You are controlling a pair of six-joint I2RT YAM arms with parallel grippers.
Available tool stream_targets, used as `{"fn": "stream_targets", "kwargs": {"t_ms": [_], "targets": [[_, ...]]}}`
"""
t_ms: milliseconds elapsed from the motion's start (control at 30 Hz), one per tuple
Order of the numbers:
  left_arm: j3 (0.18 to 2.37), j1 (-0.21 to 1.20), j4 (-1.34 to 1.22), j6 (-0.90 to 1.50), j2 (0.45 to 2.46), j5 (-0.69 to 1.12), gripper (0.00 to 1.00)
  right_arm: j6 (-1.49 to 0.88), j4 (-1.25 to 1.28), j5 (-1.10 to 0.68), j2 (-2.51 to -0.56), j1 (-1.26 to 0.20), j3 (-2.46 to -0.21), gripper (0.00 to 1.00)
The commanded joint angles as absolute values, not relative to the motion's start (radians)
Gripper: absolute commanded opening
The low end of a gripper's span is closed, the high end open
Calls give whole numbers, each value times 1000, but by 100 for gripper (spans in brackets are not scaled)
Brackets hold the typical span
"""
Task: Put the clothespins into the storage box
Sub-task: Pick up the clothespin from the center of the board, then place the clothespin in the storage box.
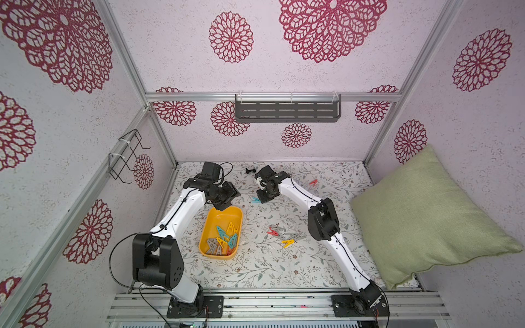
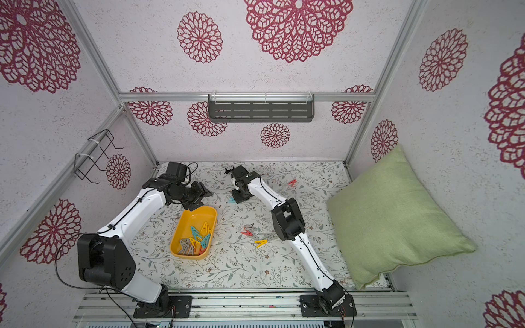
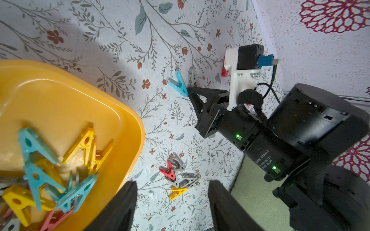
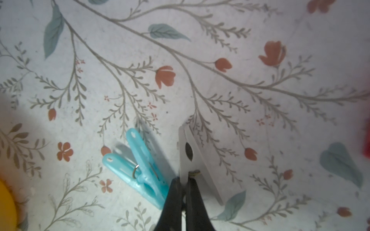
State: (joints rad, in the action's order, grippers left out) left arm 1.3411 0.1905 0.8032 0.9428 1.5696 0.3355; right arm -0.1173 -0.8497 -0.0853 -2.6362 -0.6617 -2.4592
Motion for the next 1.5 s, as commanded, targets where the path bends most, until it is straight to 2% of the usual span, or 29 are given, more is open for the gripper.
{"fn": "stream_targets", "kwargs": {"t_ms": [0, 333, 700, 767, 900, 1033, 1167, 1467], "targets": [[1325, 180, 819, 931, 1511, 316, 64, -137, -869, -87, -2549, -677, -2487, 5], [1234, 81, 840, 914, 1360, 298, 64, -156, -909, -122, -2425, -809, -2489, 3], [1072, -106, 950, 865, 1134, 304, 65, -197, -923, -235, -2431, -1014, -2484, 4], [1035, -126, 961, 865, 1094, 311, 66, -204, -926, -233, -2438, -1038, -2483, 9], [983, -132, 967, 881, 1033, 325, 66, -232, -924, -226, -2439, -1049, -2482, 33], [956, -132, 960, 899, 1006, 348, 67, -233, -912, -199, -2406, -1044, -2483, 48], [951, -117, 928, 916, 1017, 370, 67, -236, -914, -164, -2373, -1018, -2482, 52], [1009, -12, 804, 962, 1141, 376, 67, -245, -940, -58, -2338, -899, -2478, 54]]}}
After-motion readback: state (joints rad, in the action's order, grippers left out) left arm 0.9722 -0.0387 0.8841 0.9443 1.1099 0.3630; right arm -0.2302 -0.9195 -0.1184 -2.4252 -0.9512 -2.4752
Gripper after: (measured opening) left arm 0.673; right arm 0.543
